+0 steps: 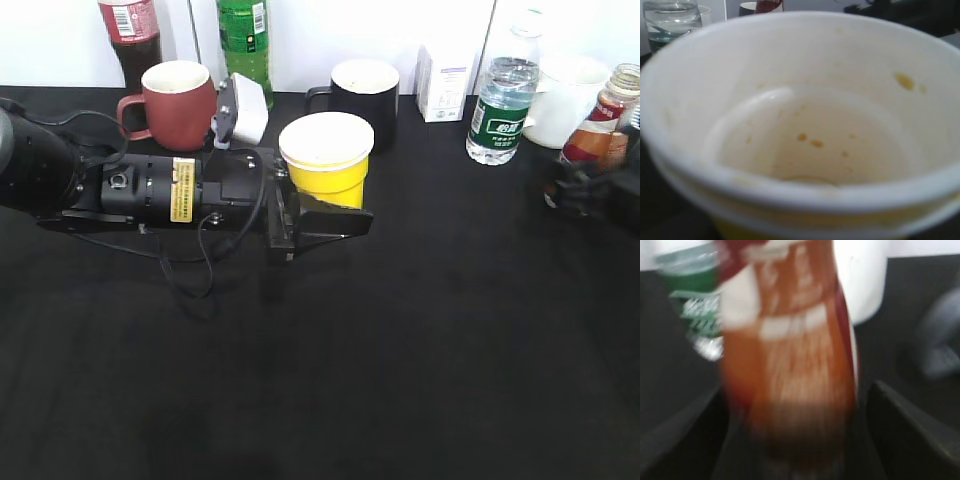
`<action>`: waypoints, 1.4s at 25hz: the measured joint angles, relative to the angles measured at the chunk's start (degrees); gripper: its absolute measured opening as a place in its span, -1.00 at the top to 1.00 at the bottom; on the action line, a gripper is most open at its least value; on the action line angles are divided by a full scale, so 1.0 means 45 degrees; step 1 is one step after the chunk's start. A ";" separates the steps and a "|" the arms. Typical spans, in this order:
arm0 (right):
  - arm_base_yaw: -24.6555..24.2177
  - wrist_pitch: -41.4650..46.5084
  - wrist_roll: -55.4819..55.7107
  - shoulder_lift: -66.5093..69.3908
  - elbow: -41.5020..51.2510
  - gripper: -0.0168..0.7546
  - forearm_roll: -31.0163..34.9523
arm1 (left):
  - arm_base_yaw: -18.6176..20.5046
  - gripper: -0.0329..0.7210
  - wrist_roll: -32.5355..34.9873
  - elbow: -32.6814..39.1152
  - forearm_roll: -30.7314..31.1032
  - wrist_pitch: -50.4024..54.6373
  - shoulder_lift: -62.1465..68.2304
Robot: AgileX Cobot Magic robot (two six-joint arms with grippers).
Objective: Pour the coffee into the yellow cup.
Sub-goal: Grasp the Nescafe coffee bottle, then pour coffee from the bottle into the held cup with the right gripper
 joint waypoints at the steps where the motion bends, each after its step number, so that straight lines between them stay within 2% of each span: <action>1: 0.0000 0.0000 0.0000 0.0500 -0.0472 -0.78 0.0000 | 0.0000 -0.26 0.0000 0.0000 0.0000 0.0000 0.0000; 3: 0.0000 -0.0051 0.0000 0.1150 -0.1104 -0.70 0.0000 | 0.0000 -0.26 0.0000 0.0000 0.0000 0.0000 0.0000; 5: 0.0000 -0.0167 0.0000 0.1230 -0.1116 -0.44 -0.0012 | 0.0000 -0.26 0.0000 0.0000 0.0000 0.0000 0.0000; 6: 0.0000 -0.0221 0.0000 0.1224 -0.1116 -0.41 0.0002 | 0.0000 -0.26 0.0000 0.0000 0.0000 0.0000 0.0000; 13: 0.0000 -0.0405 0.0000 0.0922 -0.0990 -0.41 -0.0213 | 0.0000 -0.26 -0.0039 0.0000 0.0000 0.0000 0.0000; 17: 0.0000 0.1517 -0.0367 -0.2421 -0.0791 -0.41 -0.2670 | -0.0099 -0.26 -0.0737 -0.0010 0.0000 0.0469 0.0000; 19: 0.0045 0.2392 -0.0395 -0.3624 -0.0791 -0.41 -0.3981 | -0.0633 -0.26 -0.0761 -0.0410 0.0024 0.0856 0.0000; 21: 0.0444 0.2640 -0.0532 -0.4352 -0.0791 -0.41 -0.4866 | -0.1531 -0.26 -0.0761 -0.1210 0.0013 0.1702 0.0000; 23: 0.1135 0.2706 -0.1439 -0.4655 -0.0789 -0.41 -0.5401 | -0.2310 -0.26 -0.0771 -0.1816 0.0001 0.2403 0.0000; 25: 0.1533 0.2833 -0.2960 -0.4664 -0.0789 -0.41 -0.5792 | -0.2698 -0.26 -0.0771 -0.1978 -0.0218 0.2784 0.0000; 28: 0.1558 0.2876 -0.6024 -0.4664 -0.0789 -0.41 -0.5904 | -0.2737 -0.26 -0.0771 -0.1989 -0.0776 0.2811 0.0000; 30: 0.1558 0.2196 -0.7934 -0.4664 -0.0789 -0.41 -0.5918 | -0.2737 -0.26 -0.0771 -0.1989 -0.0846 0.2756 0.0000; 32: 0.1558 0.1228 -0.9432 -0.4664 -0.0789 -0.41 -0.5918 | -0.2824 -0.26 -0.0771 -0.1989 -0.0804 0.2757 0.0000; 35: 0.1558 0.0858 -1.0931 -0.4568 -0.0789 -0.41 -0.5905 | -0.2893 -0.26 -0.0771 -0.1989 -0.0761 0.2683 0.0000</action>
